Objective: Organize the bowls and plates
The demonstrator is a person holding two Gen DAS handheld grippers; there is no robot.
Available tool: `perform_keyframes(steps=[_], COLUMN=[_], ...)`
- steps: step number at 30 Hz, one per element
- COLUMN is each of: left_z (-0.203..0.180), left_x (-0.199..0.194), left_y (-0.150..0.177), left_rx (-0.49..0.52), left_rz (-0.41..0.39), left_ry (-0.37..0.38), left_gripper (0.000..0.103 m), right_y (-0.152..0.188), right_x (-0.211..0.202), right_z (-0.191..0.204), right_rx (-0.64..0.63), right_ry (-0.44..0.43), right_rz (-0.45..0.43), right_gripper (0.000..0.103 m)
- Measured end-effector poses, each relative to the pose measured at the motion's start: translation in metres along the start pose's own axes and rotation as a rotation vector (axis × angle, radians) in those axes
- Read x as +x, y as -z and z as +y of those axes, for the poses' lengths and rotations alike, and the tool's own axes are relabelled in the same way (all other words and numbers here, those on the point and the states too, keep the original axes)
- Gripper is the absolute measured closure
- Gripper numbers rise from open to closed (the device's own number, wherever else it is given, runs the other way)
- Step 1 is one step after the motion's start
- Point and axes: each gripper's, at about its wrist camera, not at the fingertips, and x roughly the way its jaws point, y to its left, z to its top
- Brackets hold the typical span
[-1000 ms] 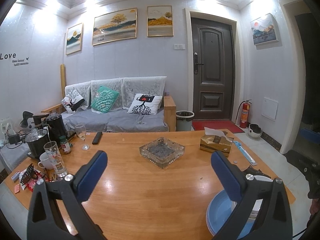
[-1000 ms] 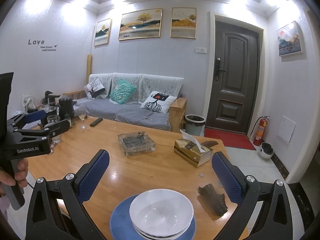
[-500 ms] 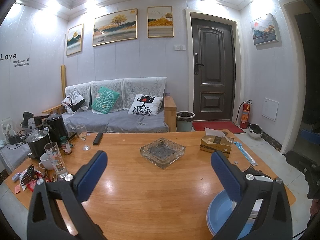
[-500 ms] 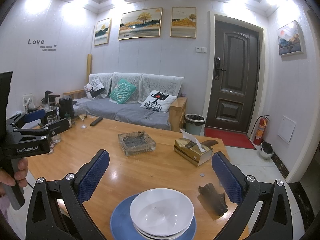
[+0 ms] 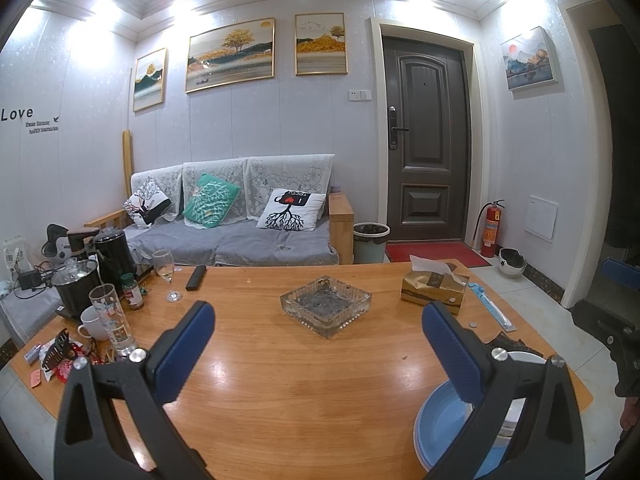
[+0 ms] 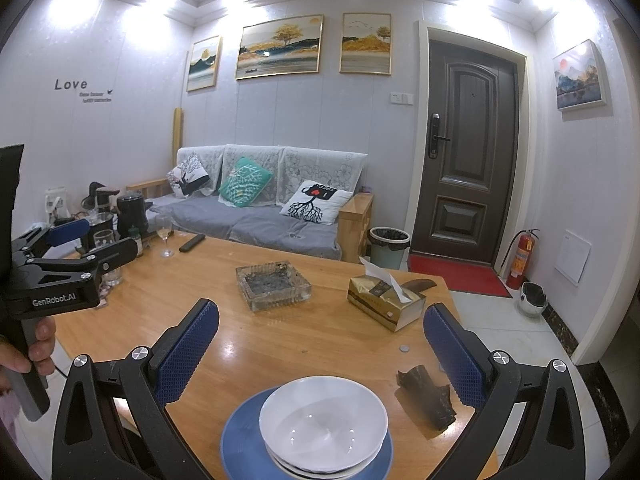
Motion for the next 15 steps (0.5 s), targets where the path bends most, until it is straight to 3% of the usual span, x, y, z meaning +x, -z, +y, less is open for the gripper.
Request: perform_keyframes(steps=[15], left_z=[0.0016], left_x=[-0.0004], left_y=[-0.001], left_rx=[0.002], left_rz=[-0.002], left_ry=[-0.001], left_gripper=[0.0], right_y=[0.0001], right_x=[0.0], right_z=[0.0], right_rx=[0.002], right_ry=[0.0], right_rz=[0.001], right_gripper=[0.001])
